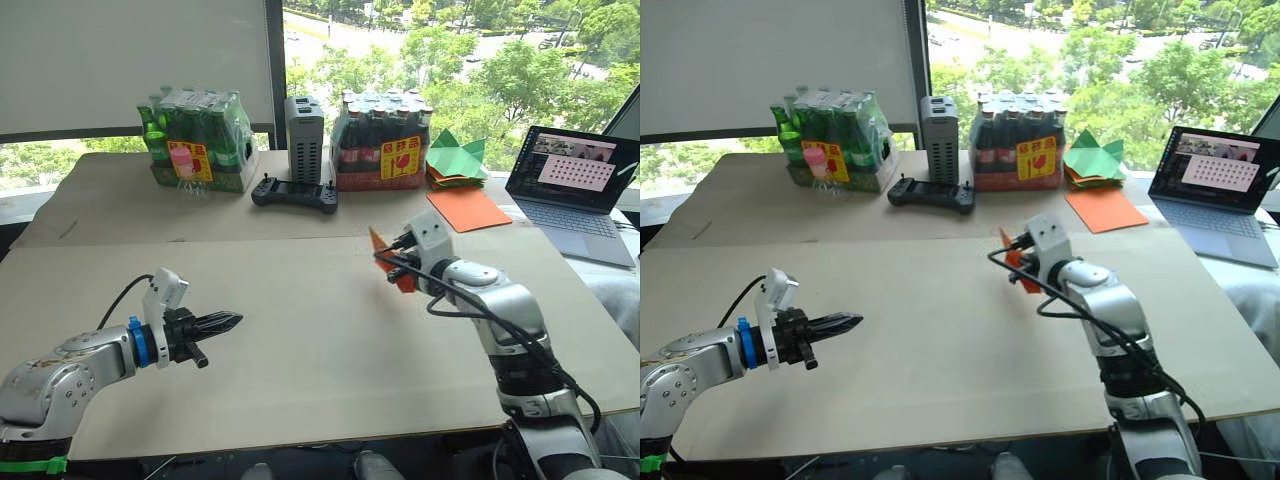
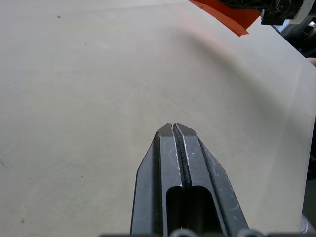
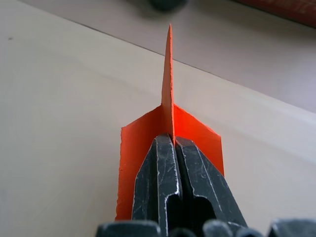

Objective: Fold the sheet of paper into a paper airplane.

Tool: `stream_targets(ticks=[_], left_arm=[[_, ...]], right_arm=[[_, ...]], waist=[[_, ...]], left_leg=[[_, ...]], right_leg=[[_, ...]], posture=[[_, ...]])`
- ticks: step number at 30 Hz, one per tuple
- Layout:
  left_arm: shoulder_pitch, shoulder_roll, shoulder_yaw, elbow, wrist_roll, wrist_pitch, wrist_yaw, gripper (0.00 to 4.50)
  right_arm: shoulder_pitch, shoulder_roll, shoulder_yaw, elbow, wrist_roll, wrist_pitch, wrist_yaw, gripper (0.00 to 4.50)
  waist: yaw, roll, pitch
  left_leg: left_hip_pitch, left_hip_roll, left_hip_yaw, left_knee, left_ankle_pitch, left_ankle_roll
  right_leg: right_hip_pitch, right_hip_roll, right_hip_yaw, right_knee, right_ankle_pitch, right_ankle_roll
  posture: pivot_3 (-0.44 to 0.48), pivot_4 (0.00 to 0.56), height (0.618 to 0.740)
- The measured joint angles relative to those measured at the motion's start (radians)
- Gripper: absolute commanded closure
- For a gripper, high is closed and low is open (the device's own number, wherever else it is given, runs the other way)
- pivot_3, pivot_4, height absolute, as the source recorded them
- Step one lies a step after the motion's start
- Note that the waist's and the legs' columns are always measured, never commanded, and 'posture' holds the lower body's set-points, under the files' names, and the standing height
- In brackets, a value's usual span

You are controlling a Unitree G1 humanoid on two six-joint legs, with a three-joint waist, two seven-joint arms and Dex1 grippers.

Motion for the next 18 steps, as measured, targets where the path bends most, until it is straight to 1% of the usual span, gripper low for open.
stream_targets(ticks=[3,7,10,18], left_arm=[[-0.014,-0.003,-0.015,0.0,0.0,0.0,-0.009,4.5],[-0.035,-0.006,-0.035,-0.001,0.001,-0.002,-0.023,4.5],[-0.045,-0.01,-0.05,-0.001,0.002,-0.002,-0.028,4.5],[-0.055,-0.016,-0.057,-0.001,0.003,-0.003,-0.035,4.5]], right_arm=[[0.038,-0.014,-0.063,0.036,-0.025,-0.001,-0.055,4.46],[0.091,-0.033,-0.11,0.063,-0.042,-0.001,-0.095,4.46],[0.118,-0.051,-0.121,0.066,-0.059,-0.004,-0.113,4.46],[0.138,-0.048,-0.161,0.086,-0.064,-0.026,-0.157,4.46]], waist=[[0.0,0.0,0.0],[-0.003,0.0,0.0],[-0.004,0.0,0.0],[-0.002,0.0,0.0]], left_leg=[[0.0,0.0,0.0,0.0,0.0,0.0],[0.0,0.0,0.001,0.0,0.0,0.0],[0.0,0.0,0.002,0.0,0.0,0.0],[0.0,0.0,0.002,0.0,0.0,0.0]], right_leg=[[0.0,0.0,0.0,0.0,0.0,0.0],[0.0,0.0,0.001,0.0,0.0,0.0],[0.0,0.0,0.002,0.0,0.0,0.0],[0.0,0.0,0.002,0.0,0.0,0.0]], posture=[[0.0,0.15,0.74],[0.0,0.15,0.74],[0.0,0.15,0.74],[0.0,0.15,0.74]])
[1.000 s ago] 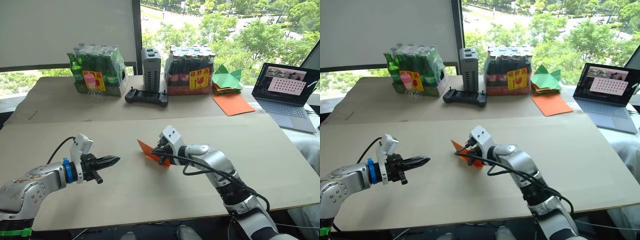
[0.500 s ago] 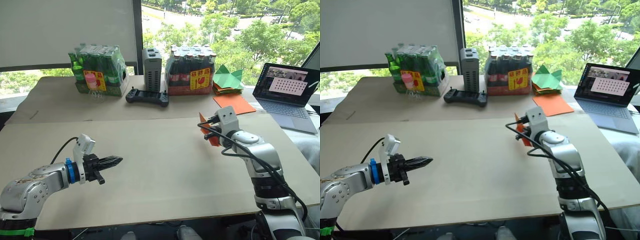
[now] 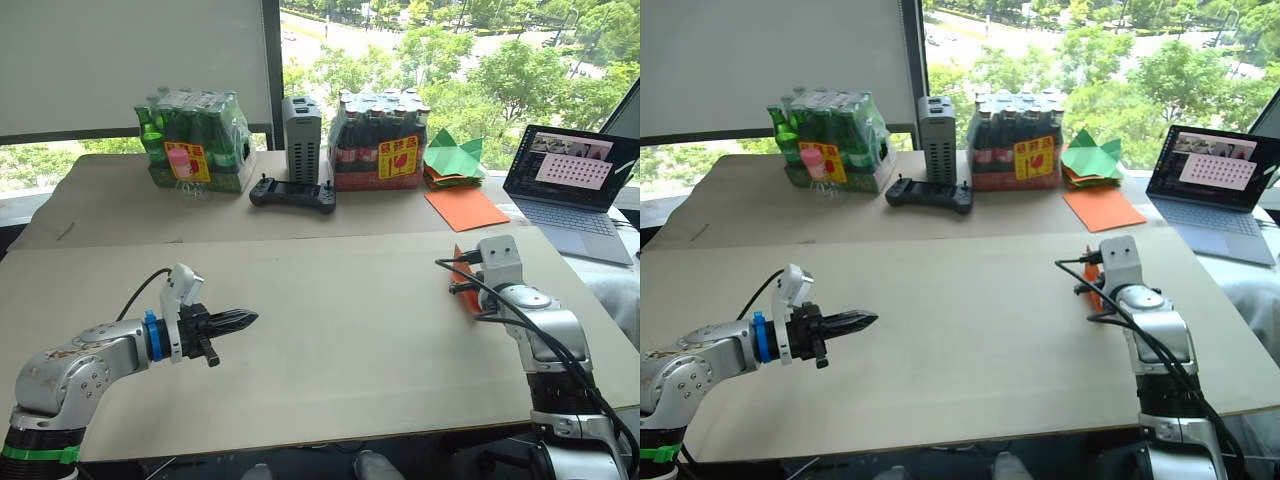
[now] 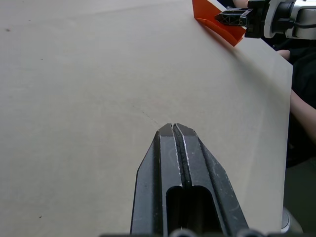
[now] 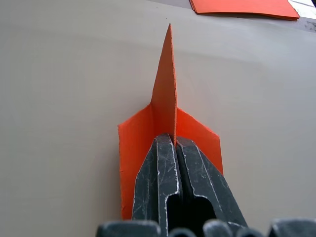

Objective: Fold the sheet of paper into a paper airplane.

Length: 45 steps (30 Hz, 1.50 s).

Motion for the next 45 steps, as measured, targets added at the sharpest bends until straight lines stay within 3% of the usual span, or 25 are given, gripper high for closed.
stream_targets(ticks=[1,2,13,18,23,31,37,45], left_arm=[[0.0,0.0,-0.002,0.0,0.001,0.0,-0.001,4.5],[0.0,0.0,-0.003,0.0,0.001,0.0,-0.002,4.5],[0.0,-0.002,-0.009,0.001,0.004,-0.005,-0.007,4.5],[-0.001,-0.011,-0.009,0.002,0.004,-0.007,-0.006,4.5],[-0.001,-0.021,-0.009,0.003,0.005,-0.007,0.006,4.5],[0.01,-0.048,0.004,-0.003,0.005,-0.036,0.036,4.5],[0.047,-0.071,0.028,-0.014,0.005,-0.069,0.073,4.5],[0.075,-0.102,0.073,-0.025,0.0,-0.111,0.116,4.5]], right_arm=[[0.001,0.002,-0.001,0.0,0.0,-0.003,-0.005,4.46],[0.002,0.003,-0.001,0.0,0.0,-0.006,-0.007,3.86],[0.001,0.024,0.001,-0.005,-0.032,-0.108,-0.08,0.11],[-0.046,0.085,-0.002,-0.052,-0.025,-0.311,-0.094,0.05],[-0.057,0.164,0.007,-0.082,0.056,-0.387,-0.023,0.05],[-0.006,0.277,0.049,-0.194,0.352,-0.235,0.189,0.05],[0.053,0.208,0.098,-0.26,0.438,-0.181,0.335,0.05],[0.131,0.073,0.241,-0.224,0.309,-0.415,0.507,0.05]], waist=[[0.0,0.0,0.0],[0.0,0.0,0.0],[0.0,0.0,0.0],[-0.004,0.0,0.0],[0.002,0.0,0.0],[0.001,0.0,0.0],[0.003,0.0,0.0],[0.0,0.0,0.0]], left_leg=[[0.0,0.0,0.0,0.0,0.0,0.0],[0.0,0.0,0.0,0.0,0.0,0.0],[0.0,0.0,0.0,0.0,0.0,0.0],[0.001,0.001,0.0,0.0,0.0,0.0],[0.0,0.0,0.0,0.0,0.0,0.0],[0.0,0.001,-0.001,0.0,0.0,0.0],[0.0,0.001,-0.001,0.0,0.0,0.0],[0.001,0.001,0.0,0.001,0.0,0.0]], right_leg=[[0.0,0.0,0.0,0.0,0.0,0.0],[0.0,0.0,0.0,0.0,0.0,0.0],[0.0,0.0,0.0,0.0,0.0,0.0],[0.0,0.001,0.0,0.001,0.0,0.0],[0.0,0.0,0.0,0.0,0.0,0.0],[0.0,0.0,0.0,0.001,0.0,0.0],[0.0,0.0,0.0,0.0,0.0,0.0],[0.001,0.0,0.0,0.001,0.0,0.0]], posture=[[0.0,0.15,0.74],[0.0,0.15,0.74],[0.0,0.15,0.74],[0.0,0.15,0.74],[0.0,0.15,0.74],[0.0,0.15,0.74],[0.0,0.15,0.74],[0.0,0.15,0.74]])
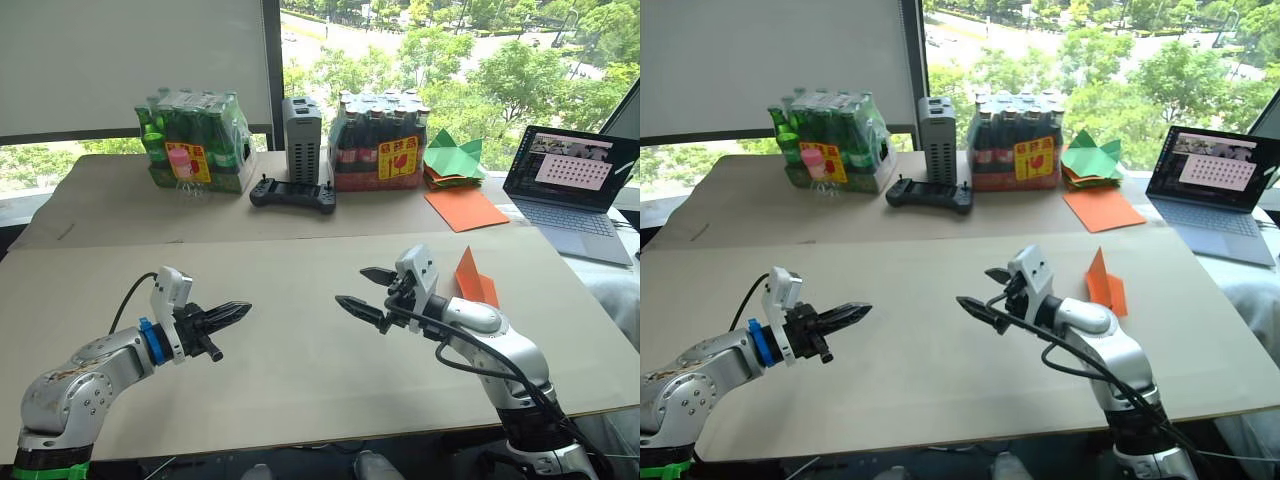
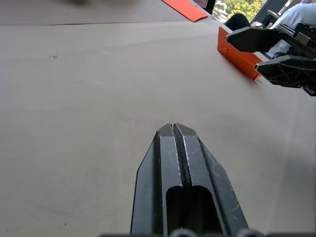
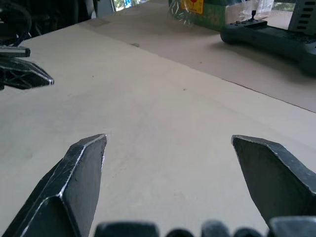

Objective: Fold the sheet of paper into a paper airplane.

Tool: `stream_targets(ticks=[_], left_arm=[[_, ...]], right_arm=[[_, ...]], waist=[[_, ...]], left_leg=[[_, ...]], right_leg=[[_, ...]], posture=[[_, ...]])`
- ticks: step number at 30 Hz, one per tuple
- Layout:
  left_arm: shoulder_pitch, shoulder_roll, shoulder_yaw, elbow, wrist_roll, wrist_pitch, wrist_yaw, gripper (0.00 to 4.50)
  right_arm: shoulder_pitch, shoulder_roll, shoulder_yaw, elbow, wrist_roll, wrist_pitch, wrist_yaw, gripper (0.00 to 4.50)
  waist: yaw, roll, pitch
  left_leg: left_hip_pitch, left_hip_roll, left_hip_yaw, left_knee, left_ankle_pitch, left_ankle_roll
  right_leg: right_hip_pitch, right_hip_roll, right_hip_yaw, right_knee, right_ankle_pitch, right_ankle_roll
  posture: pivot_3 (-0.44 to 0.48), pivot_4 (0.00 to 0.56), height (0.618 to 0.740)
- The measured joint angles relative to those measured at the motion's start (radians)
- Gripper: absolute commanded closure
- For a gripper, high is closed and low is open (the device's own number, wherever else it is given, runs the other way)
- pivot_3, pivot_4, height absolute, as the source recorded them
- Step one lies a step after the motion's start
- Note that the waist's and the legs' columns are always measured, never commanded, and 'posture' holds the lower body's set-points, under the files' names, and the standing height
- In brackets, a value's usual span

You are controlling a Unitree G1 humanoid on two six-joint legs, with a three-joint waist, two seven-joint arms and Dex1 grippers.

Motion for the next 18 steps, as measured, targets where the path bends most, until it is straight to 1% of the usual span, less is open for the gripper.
stream_targets(ticks=[4,18], left_arm=[[-0.008,-0.006,0.02,0.0,-0.005,0.0,0.026,4.5],[-0.018,-0.006,0.027,-0.001,-0.032,0.001,0.039,4.5]], right_arm=[[-0.002,0.012,0.009,0.047,-0.013,-0.036,0.009,0.05],[-0.011,0.027,0.009,0.059,-0.013,-0.045,0.01,0.05]], waist=[[0.001,0.0,0.0],[0.002,0.0,0.0]], left_leg=[[0.0,0.0,0.0,0.001,0.0,0.0],[0.0,0.0,0.0,0.001,0.0,0.0]], right_leg=[[0.0,0.0,0.0,0.0,0.0,0.0],[0.0,0.0,0.0,0.0,0.0,0.0]], posture=[[0.0,0.15,0.74],[0.0,0.15,0.74]])
